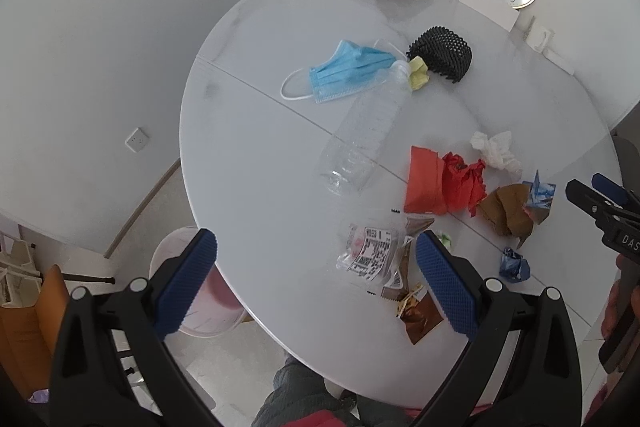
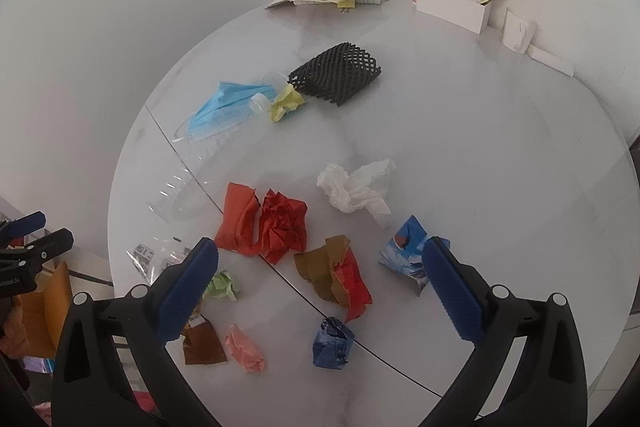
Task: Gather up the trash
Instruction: 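Grasp the blue face mask with the left tool while the right tool grasps the black mesh net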
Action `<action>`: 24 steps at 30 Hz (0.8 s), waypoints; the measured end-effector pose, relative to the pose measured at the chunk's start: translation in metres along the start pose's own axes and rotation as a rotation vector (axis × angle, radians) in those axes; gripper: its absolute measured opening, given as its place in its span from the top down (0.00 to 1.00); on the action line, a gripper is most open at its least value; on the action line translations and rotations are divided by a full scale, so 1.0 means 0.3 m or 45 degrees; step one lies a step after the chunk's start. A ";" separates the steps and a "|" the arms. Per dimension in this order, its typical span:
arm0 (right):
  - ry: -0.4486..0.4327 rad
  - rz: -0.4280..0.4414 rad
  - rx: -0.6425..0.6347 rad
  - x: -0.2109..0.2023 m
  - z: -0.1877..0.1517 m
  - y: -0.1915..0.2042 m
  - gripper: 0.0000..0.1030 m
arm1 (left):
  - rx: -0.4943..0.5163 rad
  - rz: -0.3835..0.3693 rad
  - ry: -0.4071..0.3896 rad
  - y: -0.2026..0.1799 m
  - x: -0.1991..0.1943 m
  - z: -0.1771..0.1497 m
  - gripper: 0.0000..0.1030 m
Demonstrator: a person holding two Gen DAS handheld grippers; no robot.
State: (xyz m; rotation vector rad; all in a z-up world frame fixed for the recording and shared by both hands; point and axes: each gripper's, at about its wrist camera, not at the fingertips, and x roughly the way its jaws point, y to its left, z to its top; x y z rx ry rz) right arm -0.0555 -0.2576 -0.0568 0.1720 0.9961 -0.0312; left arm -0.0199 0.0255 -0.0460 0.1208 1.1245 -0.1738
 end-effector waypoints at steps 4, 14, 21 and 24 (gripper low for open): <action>0.032 0.000 -0.018 0.039 -0.033 -0.067 0.02 | 0.056 -0.008 0.023 -0.016 0.047 0.004 0.08; 0.139 0.006 -0.047 0.160 -0.009 -0.202 0.02 | 0.317 -0.044 0.012 -0.227 0.250 0.226 0.08; 0.173 0.049 -0.018 0.255 0.103 -0.295 0.02 | 0.289 -0.102 0.036 -0.320 0.370 0.382 0.07; 0.164 0.060 -0.038 0.298 0.173 -0.289 0.02 | 0.237 -0.121 0.037 -0.294 0.419 0.498 0.08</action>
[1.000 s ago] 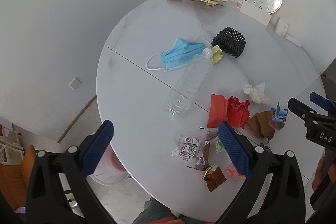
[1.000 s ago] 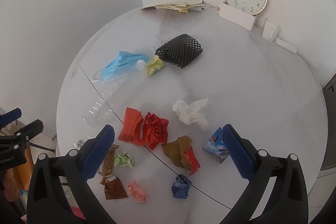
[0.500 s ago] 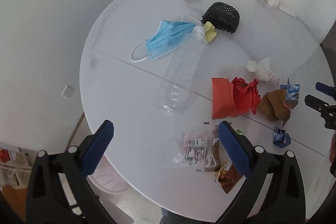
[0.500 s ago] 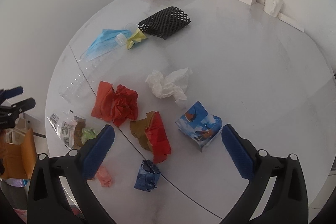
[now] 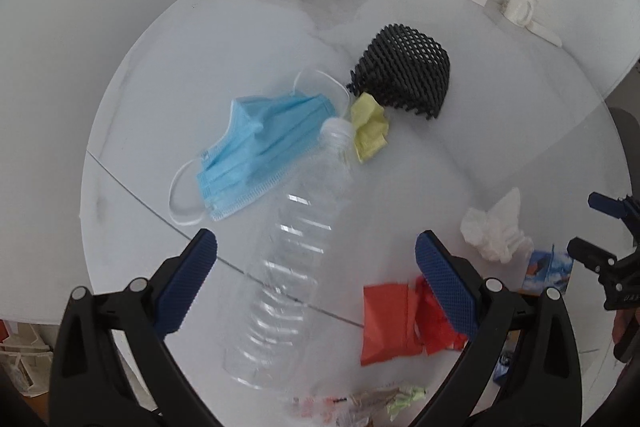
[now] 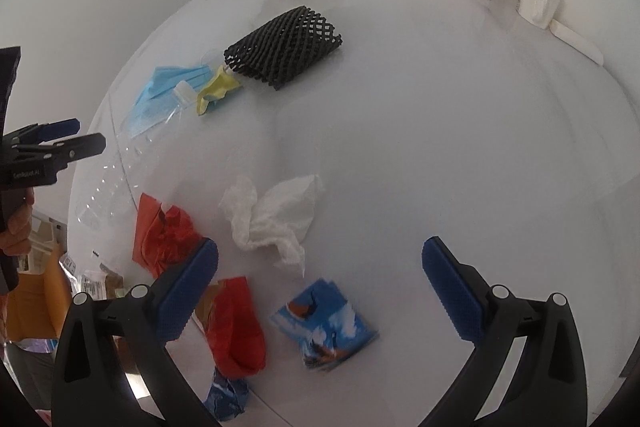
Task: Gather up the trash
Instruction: 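Grasp the blue face mask with the left tool while the right tool grasps the black mesh net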
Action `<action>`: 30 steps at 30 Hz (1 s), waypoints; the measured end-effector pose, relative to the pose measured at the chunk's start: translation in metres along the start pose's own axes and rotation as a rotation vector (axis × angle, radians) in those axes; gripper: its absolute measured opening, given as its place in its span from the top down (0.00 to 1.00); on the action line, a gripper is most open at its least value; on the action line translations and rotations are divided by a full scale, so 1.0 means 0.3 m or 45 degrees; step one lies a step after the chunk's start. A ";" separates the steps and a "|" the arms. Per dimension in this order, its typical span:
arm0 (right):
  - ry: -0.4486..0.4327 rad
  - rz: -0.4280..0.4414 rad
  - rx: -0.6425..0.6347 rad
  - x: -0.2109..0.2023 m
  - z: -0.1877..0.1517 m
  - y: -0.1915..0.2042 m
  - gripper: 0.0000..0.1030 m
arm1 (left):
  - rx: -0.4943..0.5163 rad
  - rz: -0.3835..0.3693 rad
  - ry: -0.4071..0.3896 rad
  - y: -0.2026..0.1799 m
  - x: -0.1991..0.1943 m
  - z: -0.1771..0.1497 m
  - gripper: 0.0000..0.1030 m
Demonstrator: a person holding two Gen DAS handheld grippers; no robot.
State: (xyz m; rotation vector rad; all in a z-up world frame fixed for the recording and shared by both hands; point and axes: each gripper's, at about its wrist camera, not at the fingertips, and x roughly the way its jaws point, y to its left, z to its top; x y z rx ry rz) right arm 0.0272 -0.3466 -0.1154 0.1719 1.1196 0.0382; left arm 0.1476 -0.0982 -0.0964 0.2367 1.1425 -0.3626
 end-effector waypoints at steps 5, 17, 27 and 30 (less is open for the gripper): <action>-0.016 0.023 0.013 0.091 0.177 0.008 0.02 | -0.129 0.011 0.045 0.128 0.115 0.159 0.07; -0.018 0.033 -0.016 0.322 0.545 0.084 0.02 | -0.568 -0.076 0.344 0.308 0.414 0.256 0.08; 0.045 -0.003 -0.027 0.468 0.650 0.125 0.02 | -0.512 0.070 0.367 0.293 0.476 0.289 0.38; 0.067 0.000 -0.029 0.500 0.668 0.140 0.02 | -0.481 0.060 0.353 0.306 0.461 0.306 0.59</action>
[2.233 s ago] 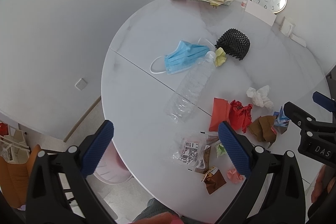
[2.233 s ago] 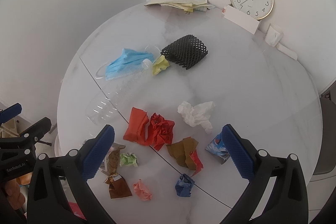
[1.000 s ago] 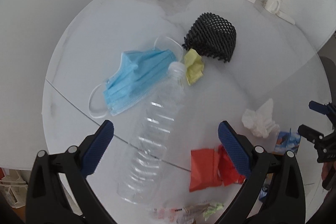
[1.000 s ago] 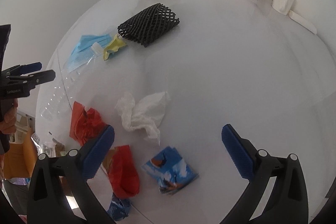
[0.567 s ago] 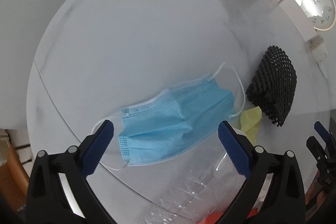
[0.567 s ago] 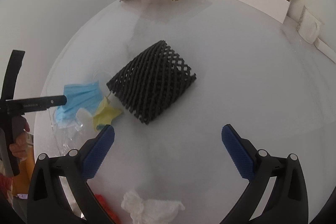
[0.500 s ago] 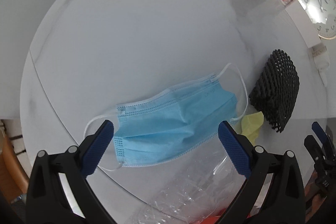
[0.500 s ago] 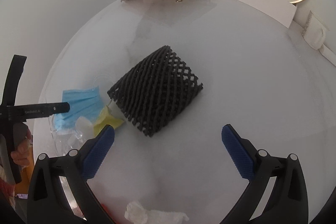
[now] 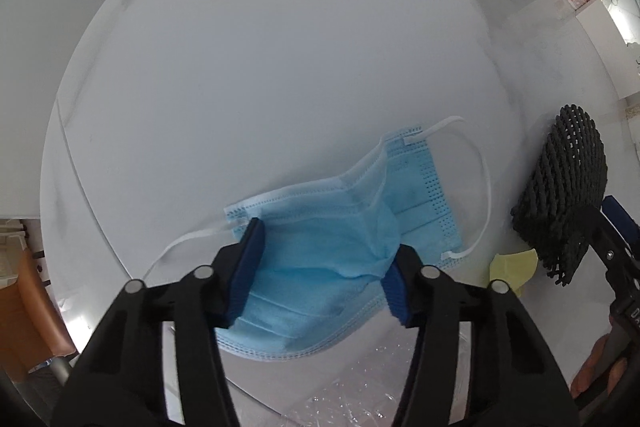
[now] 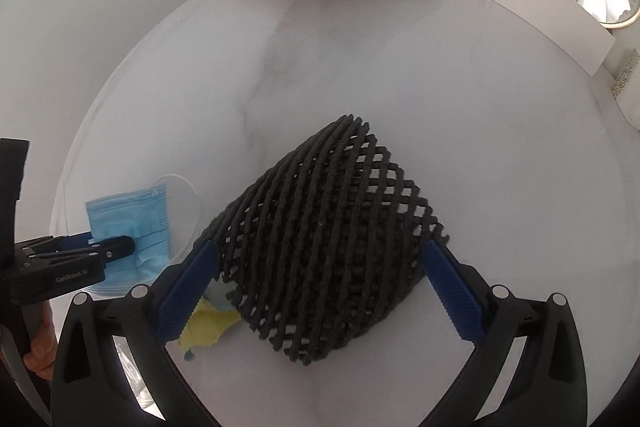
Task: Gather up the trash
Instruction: 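Grasp the blue face mask with the left tool while the right tool grasps the black mesh net, then carry the mask and net to the white wastebasket and open both tools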
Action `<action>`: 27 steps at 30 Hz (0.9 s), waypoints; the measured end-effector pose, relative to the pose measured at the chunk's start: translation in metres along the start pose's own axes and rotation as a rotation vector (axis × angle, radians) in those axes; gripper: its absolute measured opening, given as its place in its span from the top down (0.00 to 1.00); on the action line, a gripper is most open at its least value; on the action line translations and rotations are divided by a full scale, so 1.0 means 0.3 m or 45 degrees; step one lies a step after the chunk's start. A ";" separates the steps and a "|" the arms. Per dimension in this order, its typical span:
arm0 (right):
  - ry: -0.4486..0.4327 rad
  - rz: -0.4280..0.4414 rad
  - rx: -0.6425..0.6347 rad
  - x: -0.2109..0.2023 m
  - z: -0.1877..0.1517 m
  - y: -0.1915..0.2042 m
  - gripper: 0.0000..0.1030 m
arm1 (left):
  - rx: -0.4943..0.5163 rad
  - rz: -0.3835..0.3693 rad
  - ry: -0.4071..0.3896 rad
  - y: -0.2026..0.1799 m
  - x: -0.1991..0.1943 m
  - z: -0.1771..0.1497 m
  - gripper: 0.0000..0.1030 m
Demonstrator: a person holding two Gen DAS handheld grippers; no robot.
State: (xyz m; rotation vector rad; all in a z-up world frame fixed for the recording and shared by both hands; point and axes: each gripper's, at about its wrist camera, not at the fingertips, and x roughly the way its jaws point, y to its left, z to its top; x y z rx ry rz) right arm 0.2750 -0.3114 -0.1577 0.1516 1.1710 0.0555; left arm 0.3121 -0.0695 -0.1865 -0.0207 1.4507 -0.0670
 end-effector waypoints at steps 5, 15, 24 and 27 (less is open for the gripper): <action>0.022 -0.036 -0.045 0.059 0.033 0.036 0.02 | -0.030 -0.041 -0.035 0.061 -0.041 0.016 0.84; -0.027 0.039 -0.108 0.037 0.040 0.054 0.78 | -0.075 -0.010 -0.230 0.241 -0.275 -0.098 0.85; -0.238 0.102 -0.285 -0.328 -0.025 0.262 0.78 | -0.190 0.008 -0.358 0.476 -0.508 -0.426 0.85; -0.281 0.215 -0.382 -0.461 -0.108 0.432 0.78 | -0.237 0.042 -0.349 0.603 -0.551 -0.589 0.85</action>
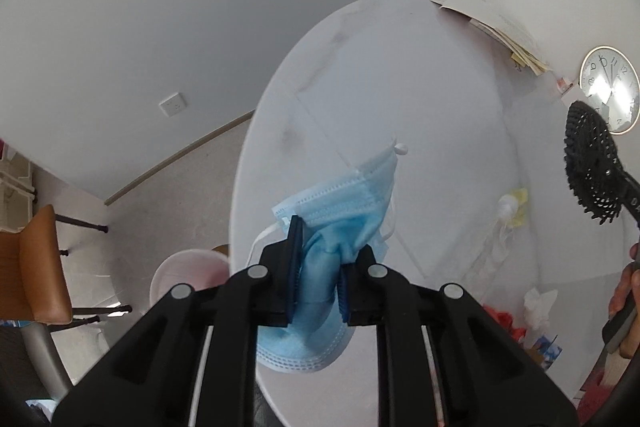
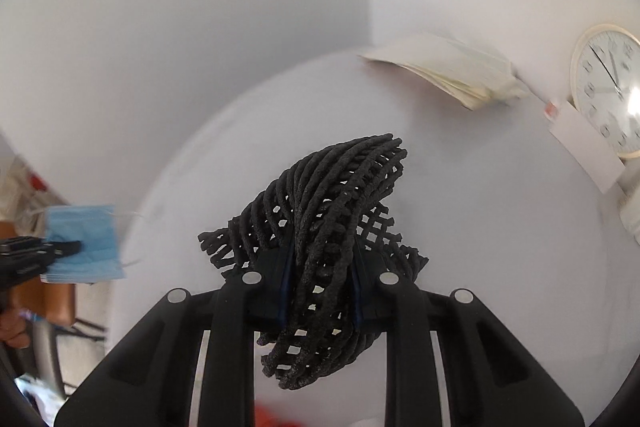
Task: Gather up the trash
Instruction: 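Carry the mask and net to the white wastebasket and open both tools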
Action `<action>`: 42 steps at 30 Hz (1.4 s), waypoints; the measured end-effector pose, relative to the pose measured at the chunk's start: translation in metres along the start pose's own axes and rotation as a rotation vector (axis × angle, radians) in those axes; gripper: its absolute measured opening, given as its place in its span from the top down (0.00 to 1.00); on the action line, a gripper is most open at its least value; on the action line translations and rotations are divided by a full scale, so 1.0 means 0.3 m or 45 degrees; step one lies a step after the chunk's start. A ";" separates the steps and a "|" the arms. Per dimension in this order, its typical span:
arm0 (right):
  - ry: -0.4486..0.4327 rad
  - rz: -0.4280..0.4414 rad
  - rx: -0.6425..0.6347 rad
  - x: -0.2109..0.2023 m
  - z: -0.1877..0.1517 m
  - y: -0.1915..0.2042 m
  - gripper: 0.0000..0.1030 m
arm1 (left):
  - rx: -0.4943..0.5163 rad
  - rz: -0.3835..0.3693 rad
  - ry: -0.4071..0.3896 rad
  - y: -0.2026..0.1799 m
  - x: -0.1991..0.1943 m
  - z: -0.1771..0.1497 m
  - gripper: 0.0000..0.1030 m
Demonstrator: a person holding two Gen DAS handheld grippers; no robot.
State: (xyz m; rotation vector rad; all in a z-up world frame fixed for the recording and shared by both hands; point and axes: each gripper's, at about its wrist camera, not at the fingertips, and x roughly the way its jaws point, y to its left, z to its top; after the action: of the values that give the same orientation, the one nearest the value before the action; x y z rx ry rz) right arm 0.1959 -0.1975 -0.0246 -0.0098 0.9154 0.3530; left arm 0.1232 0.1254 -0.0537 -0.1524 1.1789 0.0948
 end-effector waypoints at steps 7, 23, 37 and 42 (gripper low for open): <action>0.047 0.312 -0.184 -0.062 -0.130 0.572 0.76 | -0.074 0.046 0.129 0.342 -0.010 -0.270 0.85; 0.347 0.215 -0.165 0.292 -0.402 1.239 0.75 | 0.189 -0.176 0.313 0.702 0.404 -0.504 0.44; 0.398 0.183 -0.268 0.396 -0.452 1.360 0.73 | 0.252 -0.097 0.156 0.899 0.178 -0.496 0.20; 0.515 0.226 -0.352 0.541 -0.505 1.431 0.73 | 0.218 -0.019 0.124 0.951 0.119 -0.503 0.14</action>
State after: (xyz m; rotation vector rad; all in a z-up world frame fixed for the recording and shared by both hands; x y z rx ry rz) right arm 0.0389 0.2311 -0.1834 -0.2631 1.2647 0.6568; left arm -0.0448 0.3811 -0.1629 -0.0150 1.2770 -0.0277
